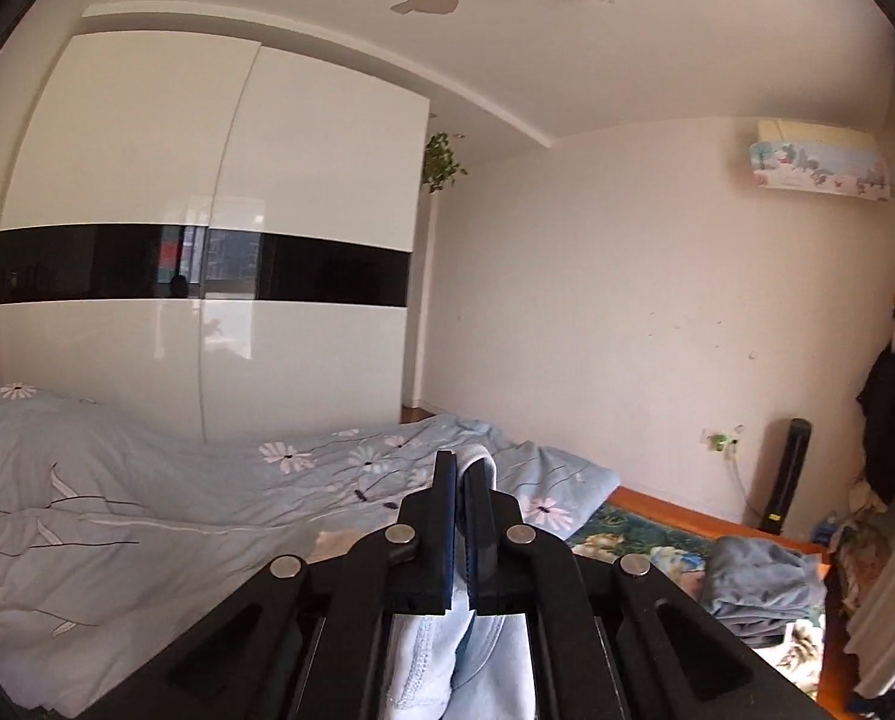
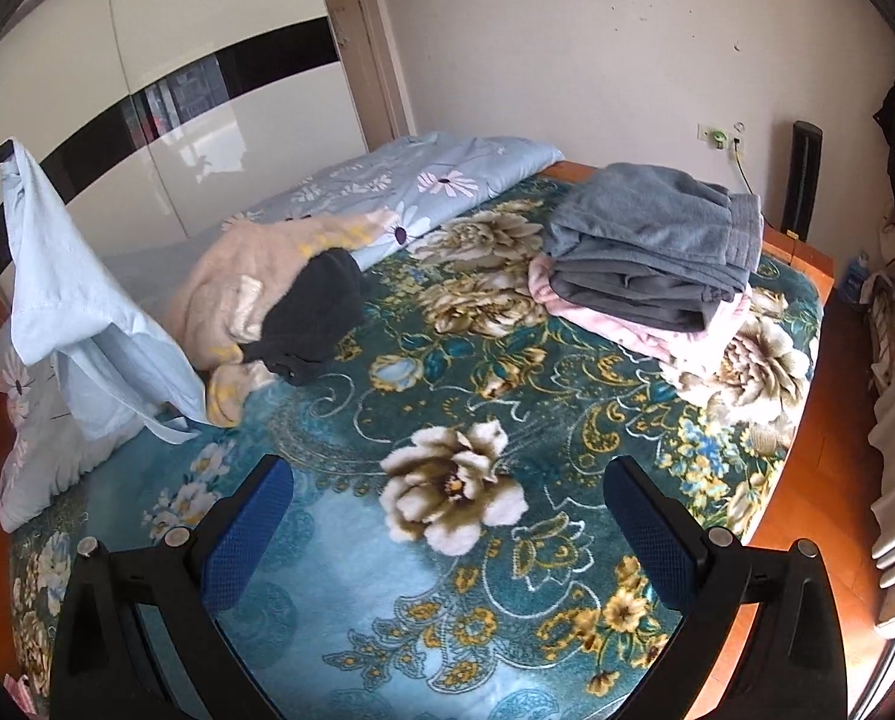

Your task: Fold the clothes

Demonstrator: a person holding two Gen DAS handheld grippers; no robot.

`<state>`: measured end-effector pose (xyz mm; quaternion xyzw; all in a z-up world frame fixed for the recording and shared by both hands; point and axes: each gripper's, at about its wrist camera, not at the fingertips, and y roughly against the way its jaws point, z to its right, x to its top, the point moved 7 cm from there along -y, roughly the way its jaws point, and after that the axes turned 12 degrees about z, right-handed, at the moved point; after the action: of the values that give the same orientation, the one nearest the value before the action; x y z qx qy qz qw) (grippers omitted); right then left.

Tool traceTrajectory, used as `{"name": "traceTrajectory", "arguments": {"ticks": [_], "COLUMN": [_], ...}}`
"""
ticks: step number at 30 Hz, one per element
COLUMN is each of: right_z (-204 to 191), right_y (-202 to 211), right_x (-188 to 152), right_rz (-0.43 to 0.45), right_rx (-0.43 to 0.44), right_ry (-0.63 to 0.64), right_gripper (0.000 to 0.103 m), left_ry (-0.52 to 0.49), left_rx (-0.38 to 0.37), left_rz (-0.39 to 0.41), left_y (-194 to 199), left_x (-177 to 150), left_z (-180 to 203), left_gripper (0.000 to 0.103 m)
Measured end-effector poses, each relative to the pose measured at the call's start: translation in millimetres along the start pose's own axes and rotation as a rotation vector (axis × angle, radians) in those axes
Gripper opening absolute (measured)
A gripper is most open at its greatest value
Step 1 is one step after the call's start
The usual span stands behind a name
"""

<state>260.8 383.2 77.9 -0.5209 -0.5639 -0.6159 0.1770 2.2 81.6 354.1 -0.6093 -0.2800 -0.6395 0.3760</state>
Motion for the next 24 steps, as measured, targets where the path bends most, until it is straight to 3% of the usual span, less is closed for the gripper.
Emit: {"name": "traceTrajectory", "arguments": {"ticks": [2, 7, 15, 21, 24], "right_z": [-12.9, -28.9, 5.9, 14.0, 1.7], "right_y": [14.1, 53.7, 83.4, 70.4, 52.3], "right_x": [8.9, 30.5, 33.1, 10.4, -10.1], "right_rz": [0.034, 0.144, 0.203, 0.161, 0.092], "right_rx": [0.032, 0.071, 0.016, 0.005, 0.041], "right_ry": [0.014, 0.035, -0.082, -0.132, -0.118], "right_gripper": [0.103, 0.103, 0.103, 0.103, 0.103], "left_ry": [0.012, 0.016, 0.022, 0.098, 0.138], "left_rx": [-0.064, -0.126, -0.225, -0.158, -0.119], "left_rz": [0.034, 0.006, -0.038, -0.330, -0.483], "left_y": [16.9, 24.8, 38.1, 12.8, 1.4], "left_x": [19.0, 10.3, -3.6, -150.2, -225.9], "left_z": [17.5, 34.9, 62.8, 59.6, 58.0], "left_gripper": [0.002, 0.003, 0.005, 0.005, 0.003]}}
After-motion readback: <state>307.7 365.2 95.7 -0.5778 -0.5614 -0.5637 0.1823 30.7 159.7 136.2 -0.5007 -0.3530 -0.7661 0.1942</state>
